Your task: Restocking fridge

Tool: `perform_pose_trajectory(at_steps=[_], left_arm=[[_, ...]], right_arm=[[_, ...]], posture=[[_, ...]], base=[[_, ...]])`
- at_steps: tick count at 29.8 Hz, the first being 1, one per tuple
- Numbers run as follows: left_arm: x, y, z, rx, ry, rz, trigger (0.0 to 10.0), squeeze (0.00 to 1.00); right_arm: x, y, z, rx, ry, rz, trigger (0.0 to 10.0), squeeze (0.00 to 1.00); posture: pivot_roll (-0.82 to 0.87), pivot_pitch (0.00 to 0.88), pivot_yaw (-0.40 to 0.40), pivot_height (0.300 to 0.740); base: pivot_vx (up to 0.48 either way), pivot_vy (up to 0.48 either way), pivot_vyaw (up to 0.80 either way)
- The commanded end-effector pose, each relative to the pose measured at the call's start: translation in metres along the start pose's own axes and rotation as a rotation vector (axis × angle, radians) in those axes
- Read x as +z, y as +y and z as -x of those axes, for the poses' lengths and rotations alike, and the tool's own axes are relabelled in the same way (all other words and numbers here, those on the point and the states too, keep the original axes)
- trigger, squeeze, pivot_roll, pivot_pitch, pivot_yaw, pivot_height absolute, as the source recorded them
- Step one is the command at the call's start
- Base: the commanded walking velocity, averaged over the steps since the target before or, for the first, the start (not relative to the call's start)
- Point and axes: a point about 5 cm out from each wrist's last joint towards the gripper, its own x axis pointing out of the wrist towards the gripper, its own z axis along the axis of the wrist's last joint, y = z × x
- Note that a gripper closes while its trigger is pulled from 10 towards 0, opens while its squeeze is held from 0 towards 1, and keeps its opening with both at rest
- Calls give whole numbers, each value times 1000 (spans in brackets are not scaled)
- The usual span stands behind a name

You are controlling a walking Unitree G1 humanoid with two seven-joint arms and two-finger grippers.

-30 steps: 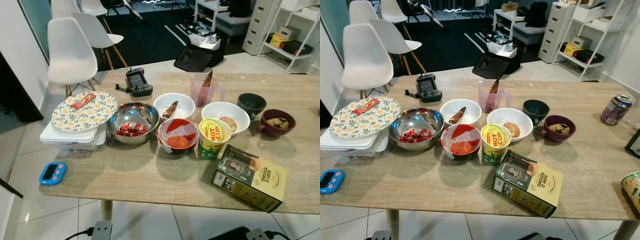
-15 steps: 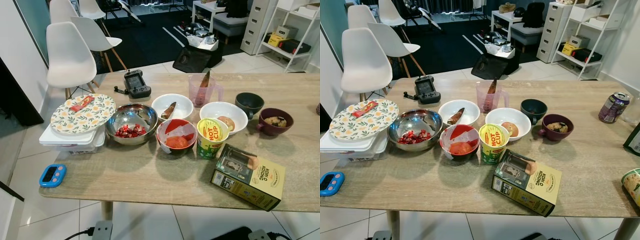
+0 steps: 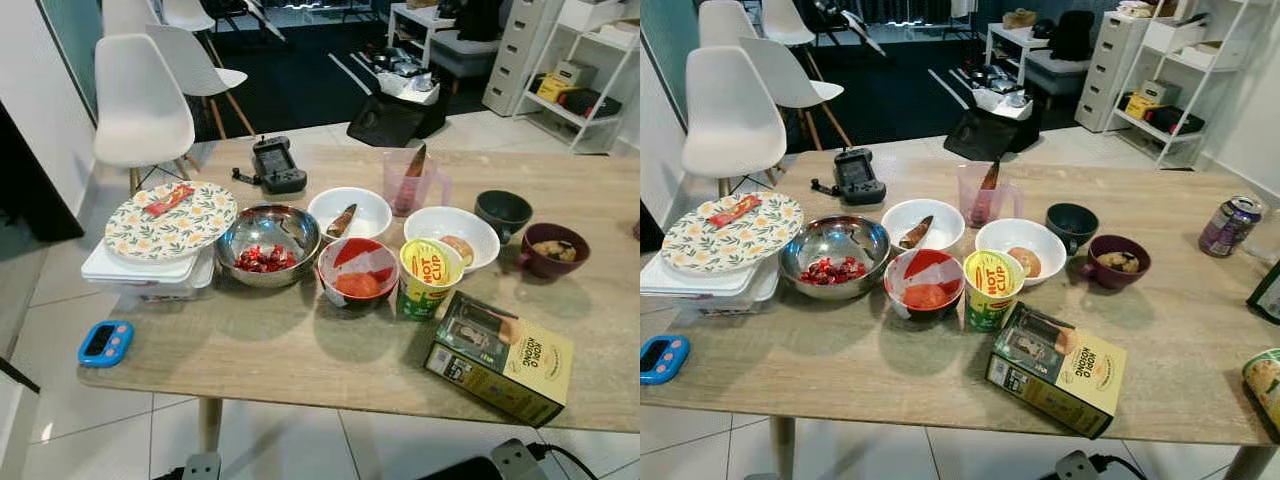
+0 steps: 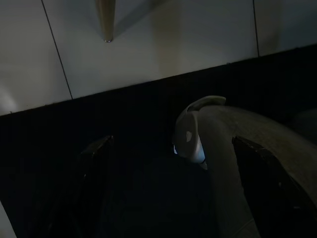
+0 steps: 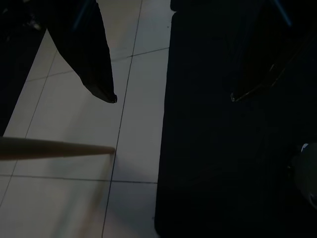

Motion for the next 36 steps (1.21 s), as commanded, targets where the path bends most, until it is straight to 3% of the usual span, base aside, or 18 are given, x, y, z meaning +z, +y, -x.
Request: perform_pose_trajectory(at_steps=[1,13,27,36], left_arm=[[-5,-1,1,4,13,20,10000,0],[-10,0,2,6,30,13,10000,0],[-2,-5,-1,-10,21,-21,10000,0],[-3,-6,-1,-21,26,-25,10000,0]], right_arm=[[2,4,0,16,-5,1,10000,0],[2,13,0,53,-1,-2,10000,0],[-2,14,0,67,10,-8,10000,0],[2,14,0,65,-6,-7,10000,0]], posture=[[20,0,-59,740],[17,0,-51,740],[-4,0,-42,740],[-2,0,-39,740]], base=[[0,0,0],[0,0,0],[0,0,-713],[0,0,0]])
